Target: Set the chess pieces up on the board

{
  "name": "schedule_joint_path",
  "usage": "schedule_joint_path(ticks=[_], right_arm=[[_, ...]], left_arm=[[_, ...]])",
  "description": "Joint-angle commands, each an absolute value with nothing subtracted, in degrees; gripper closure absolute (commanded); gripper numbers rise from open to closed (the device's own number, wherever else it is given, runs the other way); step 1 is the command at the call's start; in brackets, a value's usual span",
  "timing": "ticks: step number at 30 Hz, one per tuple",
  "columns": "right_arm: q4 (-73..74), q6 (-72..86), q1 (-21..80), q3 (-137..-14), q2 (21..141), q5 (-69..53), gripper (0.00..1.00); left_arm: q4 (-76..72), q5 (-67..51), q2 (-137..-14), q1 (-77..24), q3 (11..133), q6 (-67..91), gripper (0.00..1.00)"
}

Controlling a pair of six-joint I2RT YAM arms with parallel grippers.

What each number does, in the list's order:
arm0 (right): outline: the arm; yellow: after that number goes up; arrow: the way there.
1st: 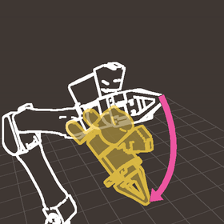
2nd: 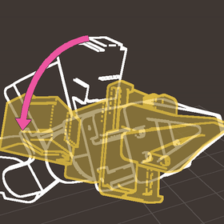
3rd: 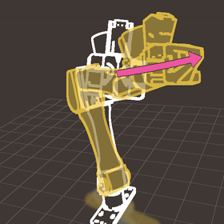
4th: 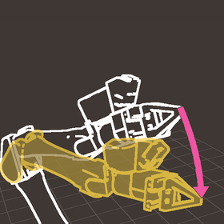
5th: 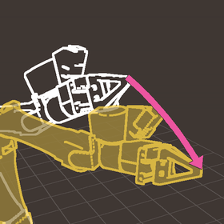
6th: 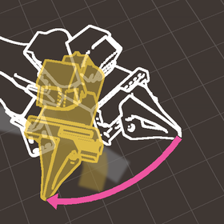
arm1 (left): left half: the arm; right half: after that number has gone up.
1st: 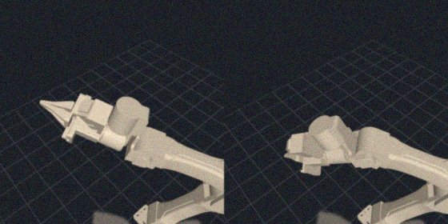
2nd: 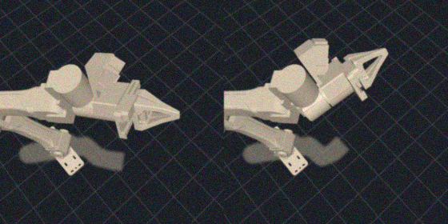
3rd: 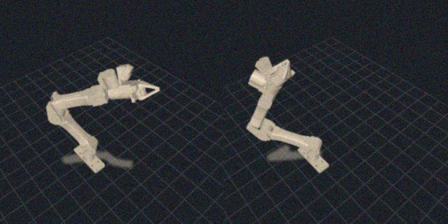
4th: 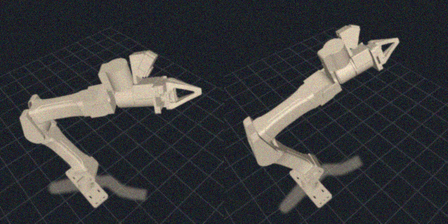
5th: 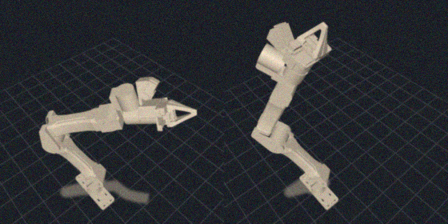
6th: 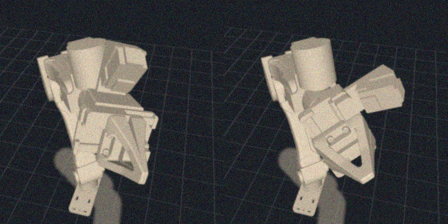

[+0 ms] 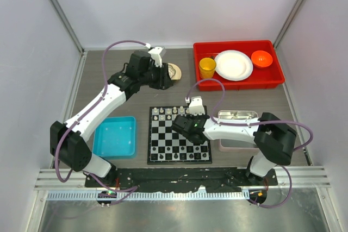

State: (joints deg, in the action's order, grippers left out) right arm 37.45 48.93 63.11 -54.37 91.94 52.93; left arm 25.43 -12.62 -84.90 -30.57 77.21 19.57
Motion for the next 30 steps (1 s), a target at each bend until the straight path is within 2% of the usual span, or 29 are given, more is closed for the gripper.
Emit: schedule_joint_path(ticks=[1,7,16,25,30], right_arm=[[39.9,51.9,63.9,-57.0,93.2,57.3,0.85],[40.0,52.1,64.0,-57.0,94.5,57.0,0.81],[39.6,51.9,64.2,-57.8,94.9,56.0,0.65],[38.4,52.0,64.2,-57.3,91.2,54.1,0.65],[37.9,50.3,62.1,-57.4,86.0,49.8,0.60]], left_arm=[[22.9,-12.7,-84.3,-30.1,77.3,20.2,0.57],[22.9,-12.9,-84.4,-30.0,77.3,20.3,0.57],[22.9,-13.0,-84.3,-29.8,77.3,20.3,0.57],[22.9,-13.0,-84.4,-29.8,77.3,20.3,0.57],[22.9,-13.1,-84.5,-29.8,77.3,20.3,0.57]])
